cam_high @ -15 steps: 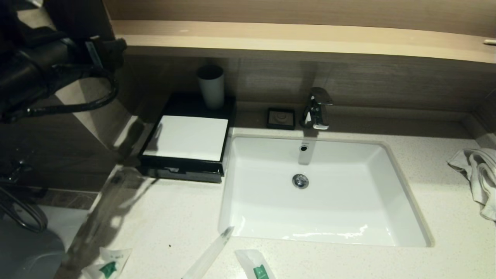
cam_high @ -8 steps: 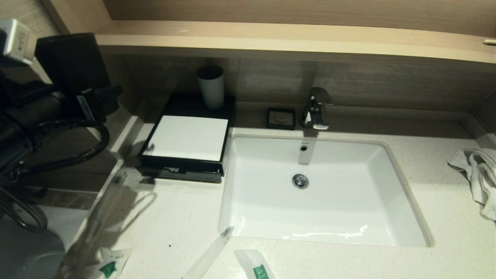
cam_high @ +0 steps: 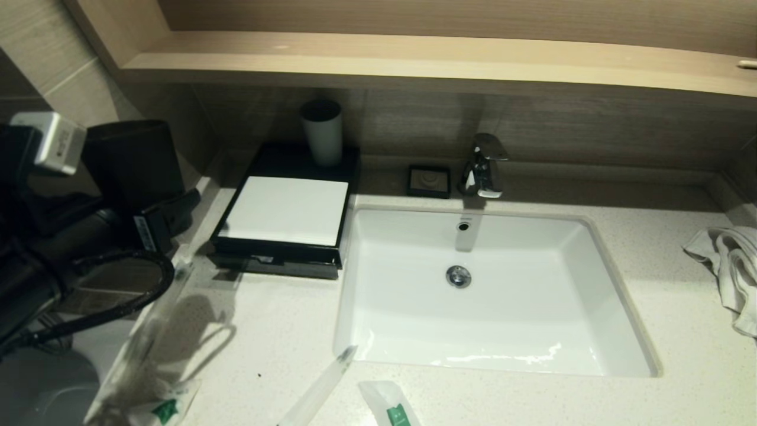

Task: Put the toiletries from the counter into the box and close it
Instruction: Place the cup on the storage box

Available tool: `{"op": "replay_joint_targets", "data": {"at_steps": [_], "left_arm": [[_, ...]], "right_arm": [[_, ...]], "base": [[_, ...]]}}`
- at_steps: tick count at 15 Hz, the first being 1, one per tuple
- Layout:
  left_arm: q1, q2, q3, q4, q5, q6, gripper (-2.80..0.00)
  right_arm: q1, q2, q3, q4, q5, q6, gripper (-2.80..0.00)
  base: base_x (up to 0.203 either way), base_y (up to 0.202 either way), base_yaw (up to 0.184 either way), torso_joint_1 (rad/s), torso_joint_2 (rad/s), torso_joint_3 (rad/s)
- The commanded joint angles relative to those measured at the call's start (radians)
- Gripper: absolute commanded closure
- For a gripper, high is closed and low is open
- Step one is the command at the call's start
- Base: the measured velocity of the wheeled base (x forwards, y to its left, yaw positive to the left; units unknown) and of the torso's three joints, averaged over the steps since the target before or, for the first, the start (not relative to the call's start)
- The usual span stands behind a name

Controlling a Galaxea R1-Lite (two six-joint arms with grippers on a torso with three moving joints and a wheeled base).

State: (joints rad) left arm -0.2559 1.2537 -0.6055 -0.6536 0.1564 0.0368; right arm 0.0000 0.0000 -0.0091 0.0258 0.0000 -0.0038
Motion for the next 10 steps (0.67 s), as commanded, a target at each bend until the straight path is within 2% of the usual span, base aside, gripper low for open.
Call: {"op": "replay_joint_targets", "data": {"at_steps": [1, 6, 10], "left_arm": [[-0.003, 0.057, 0.058, -0.076, 0.002, 0.000, 0.00], [-0.002, 0.210, 0.125, -0.313, 0.010, 0.005, 0.00], [-0.002, 0.268, 0.123, -0.368, 0.017, 0.003, 0.00]], "right_arm": [[0.000, 0.000, 0.000, 0.000, 0.002, -0.001, 0.00], [0.000, 0.000, 0.000, 0.000, 0.002, -0.001, 0.00], [0.000, 0.000, 0.000, 0.000, 0.000, -0.001, 0.00]], "base": [[0.000, 0.000, 0.000, 0.000, 0.00, 0.000], [0.000, 0.000, 0.000, 0.000, 0.00, 0.000], [0.000, 0.000, 0.000, 0.000, 0.00, 0.000]]}}
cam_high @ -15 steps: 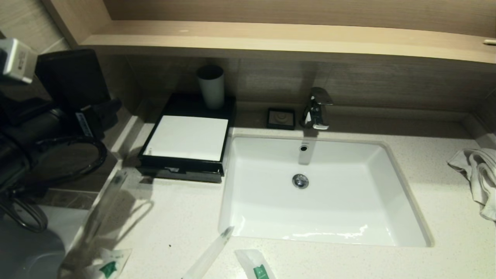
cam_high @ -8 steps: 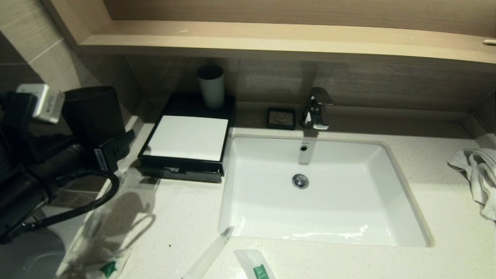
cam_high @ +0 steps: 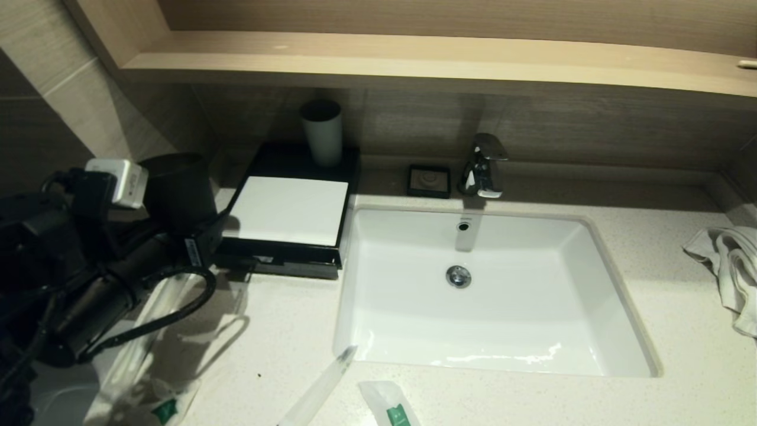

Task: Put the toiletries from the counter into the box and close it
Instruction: Place the cup on the storage box

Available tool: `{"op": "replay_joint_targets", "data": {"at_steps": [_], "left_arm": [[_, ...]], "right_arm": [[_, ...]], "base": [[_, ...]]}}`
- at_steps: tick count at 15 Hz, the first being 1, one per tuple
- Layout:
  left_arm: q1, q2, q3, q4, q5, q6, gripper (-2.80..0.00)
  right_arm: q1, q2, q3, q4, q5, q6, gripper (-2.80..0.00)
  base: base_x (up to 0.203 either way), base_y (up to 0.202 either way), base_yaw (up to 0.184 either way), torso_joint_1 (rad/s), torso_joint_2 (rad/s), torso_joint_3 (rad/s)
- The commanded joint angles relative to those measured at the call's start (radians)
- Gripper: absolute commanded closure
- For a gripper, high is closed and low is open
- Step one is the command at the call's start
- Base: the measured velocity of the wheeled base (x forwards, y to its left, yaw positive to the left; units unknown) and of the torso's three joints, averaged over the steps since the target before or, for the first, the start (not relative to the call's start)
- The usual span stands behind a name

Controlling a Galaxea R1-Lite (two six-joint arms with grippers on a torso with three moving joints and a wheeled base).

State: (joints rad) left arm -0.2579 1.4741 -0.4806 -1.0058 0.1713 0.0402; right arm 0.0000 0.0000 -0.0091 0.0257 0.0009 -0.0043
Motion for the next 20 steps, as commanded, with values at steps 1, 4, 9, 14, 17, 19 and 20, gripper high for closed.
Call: {"op": "replay_joint_targets", "data": {"at_steps": [1, 4, 9, 14, 17, 19, 20], "left_arm": [[0.000, 0.068, -0.006, -0.037, 0.003, 0.000, 0.00], [0.000, 0.140, -0.013, -0.134, 0.022, 0.002, 0.00], [0.000, 0.231, -0.082, -0.237, 0.056, 0.003, 0.00], [0.000, 0.271, -0.125, -0.240, 0.056, 0.003, 0.00], [0.000, 0.291, -0.167, -0.240, 0.054, 0.003, 0.00], [0.000, 0.307, -0.188, -0.240, 0.054, 0.003, 0.00], [0.000, 0.317, -0.198, -0.240, 0.054, 0.003, 0.00]], "right_arm": [[0.000, 0.000, 0.000, 0.000, 0.001, 0.000, 0.00], [-0.001, 0.000, 0.000, 0.000, 0.001, 0.000, 0.00], [0.000, 0.000, 0.000, 0.000, -0.001, 0.000, 0.00], [0.000, 0.000, 0.000, 0.000, 0.001, 0.000, 0.00], [0.000, 0.000, 0.000, 0.000, 0.001, 0.000, 0.00], [0.000, 0.000, 0.000, 0.000, -0.001, 0.000, 0.00], [0.000, 0.000, 0.000, 0.000, 0.001, 0.000, 0.00]], "base": [[0.000, 0.000, 0.000, 0.000, 0.00, 0.000], [0.000, 0.000, 0.000, 0.000, 0.00, 0.000], [0.000, 0.000, 0.000, 0.000, 0.00, 0.000], [0.000, 0.000, 0.000, 0.000, 0.00, 0.000], [0.000, 0.000, 0.000, 0.000, 0.00, 0.000], [0.000, 0.000, 0.000, 0.000, 0.00, 0.000], [0.000, 0.000, 0.000, 0.000, 0.00, 0.000]]}}
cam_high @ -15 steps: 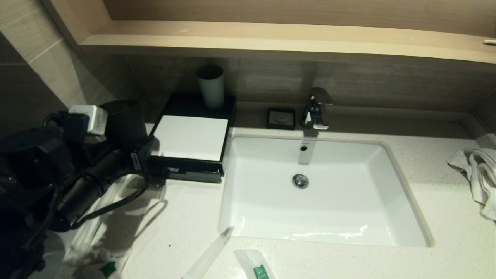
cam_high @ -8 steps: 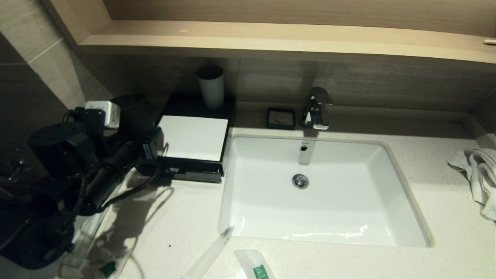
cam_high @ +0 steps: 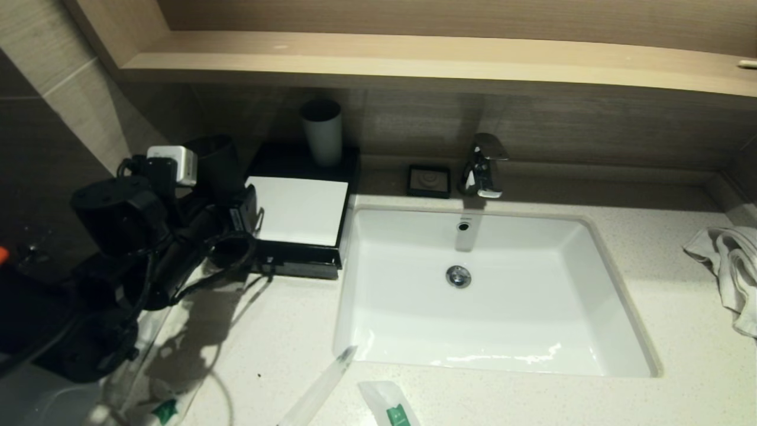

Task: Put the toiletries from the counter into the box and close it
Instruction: Place the cup on the storage box

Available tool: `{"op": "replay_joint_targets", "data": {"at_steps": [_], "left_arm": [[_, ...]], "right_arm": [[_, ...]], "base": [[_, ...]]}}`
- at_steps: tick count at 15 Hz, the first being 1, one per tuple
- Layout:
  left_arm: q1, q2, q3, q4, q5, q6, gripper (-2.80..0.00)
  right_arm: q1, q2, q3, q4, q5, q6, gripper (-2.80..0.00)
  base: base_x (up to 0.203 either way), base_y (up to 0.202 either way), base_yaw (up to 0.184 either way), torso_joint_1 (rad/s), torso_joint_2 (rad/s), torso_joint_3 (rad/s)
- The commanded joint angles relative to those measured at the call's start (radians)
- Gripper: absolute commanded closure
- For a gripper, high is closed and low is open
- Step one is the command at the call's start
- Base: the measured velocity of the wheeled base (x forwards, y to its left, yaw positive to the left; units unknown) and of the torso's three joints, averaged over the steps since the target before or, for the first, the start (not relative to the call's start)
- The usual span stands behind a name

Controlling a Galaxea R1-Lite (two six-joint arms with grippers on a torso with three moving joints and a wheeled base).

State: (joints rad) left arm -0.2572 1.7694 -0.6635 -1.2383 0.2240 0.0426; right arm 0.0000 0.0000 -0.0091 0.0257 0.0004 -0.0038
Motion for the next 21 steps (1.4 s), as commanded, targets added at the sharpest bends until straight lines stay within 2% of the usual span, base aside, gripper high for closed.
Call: {"op": "replay_joint_targets", "data": {"at_steps": [1, 21], "left_arm": [[0.001, 0.032, -0.023, -0.009, 0.001, 0.000, 0.00], [0.007, 0.194, -0.290, -0.006, 0.000, 0.001, 0.00]], "right_arm": [[0.000, 0.000, 0.000, 0.000, 0.001, -0.001, 0.00], [0.000, 0.000, 0.000, 0.000, 0.000, -0.001, 0.00]], "base": [[0.000, 0.000, 0.000, 0.000, 0.00, 0.000], [0.000, 0.000, 0.000, 0.000, 0.00, 0.000]]}}
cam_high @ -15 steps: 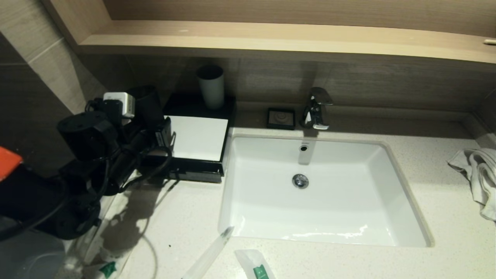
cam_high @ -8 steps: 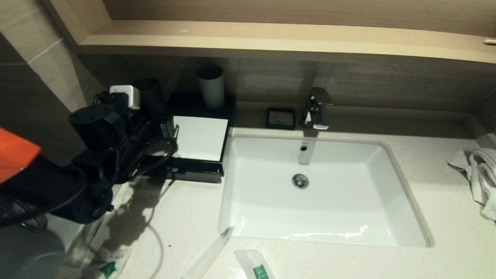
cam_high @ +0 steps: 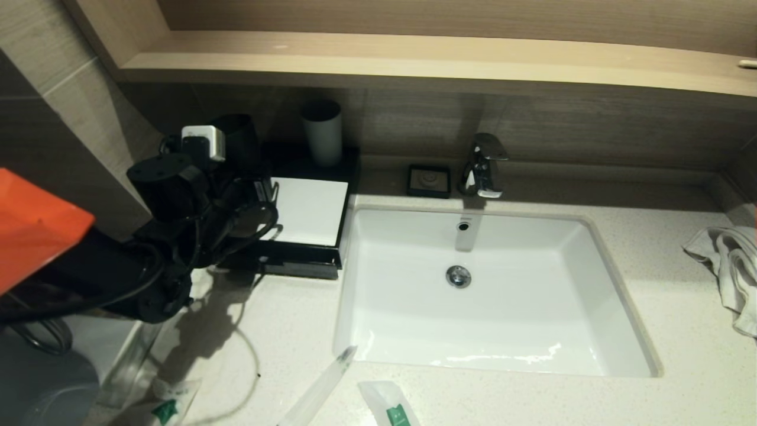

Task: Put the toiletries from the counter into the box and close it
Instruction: Place the cup on the storage box

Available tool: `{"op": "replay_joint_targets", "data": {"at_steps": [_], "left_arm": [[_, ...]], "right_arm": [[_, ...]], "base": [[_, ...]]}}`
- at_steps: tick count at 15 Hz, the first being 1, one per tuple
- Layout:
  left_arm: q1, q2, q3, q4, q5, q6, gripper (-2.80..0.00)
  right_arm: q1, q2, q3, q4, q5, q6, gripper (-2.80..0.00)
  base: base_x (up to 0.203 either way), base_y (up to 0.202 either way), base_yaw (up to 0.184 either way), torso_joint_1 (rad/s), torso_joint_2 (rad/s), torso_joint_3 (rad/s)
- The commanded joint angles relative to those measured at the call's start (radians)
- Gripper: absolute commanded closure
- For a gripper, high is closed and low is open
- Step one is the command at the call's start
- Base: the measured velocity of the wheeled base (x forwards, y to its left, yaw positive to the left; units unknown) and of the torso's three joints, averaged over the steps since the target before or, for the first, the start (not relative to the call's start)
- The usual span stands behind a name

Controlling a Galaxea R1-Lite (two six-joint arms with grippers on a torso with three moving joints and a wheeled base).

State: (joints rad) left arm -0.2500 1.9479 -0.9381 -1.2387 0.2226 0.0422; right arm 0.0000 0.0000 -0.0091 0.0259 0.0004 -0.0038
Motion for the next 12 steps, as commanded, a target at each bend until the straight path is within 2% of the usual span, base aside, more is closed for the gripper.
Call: {"op": "replay_joint_targets", "data": {"at_steps": [1, 12], "left_arm": [[0.000, 0.020, -0.023, -0.006, 0.001, 0.002, 0.00], [0.000, 0.117, -0.169, -0.004, 0.001, 0.012, 0.00]], "right_arm": [[0.000, 0.000, 0.000, 0.000, 0.001, -0.001, 0.00], [0.000, 0.000, 0.000, 0.000, 0.000, -0.001, 0.00]], "base": [[0.000, 0.000, 0.000, 0.000, 0.00, 0.000], [0.000, 0.000, 0.000, 0.000, 0.00, 0.000]]}}
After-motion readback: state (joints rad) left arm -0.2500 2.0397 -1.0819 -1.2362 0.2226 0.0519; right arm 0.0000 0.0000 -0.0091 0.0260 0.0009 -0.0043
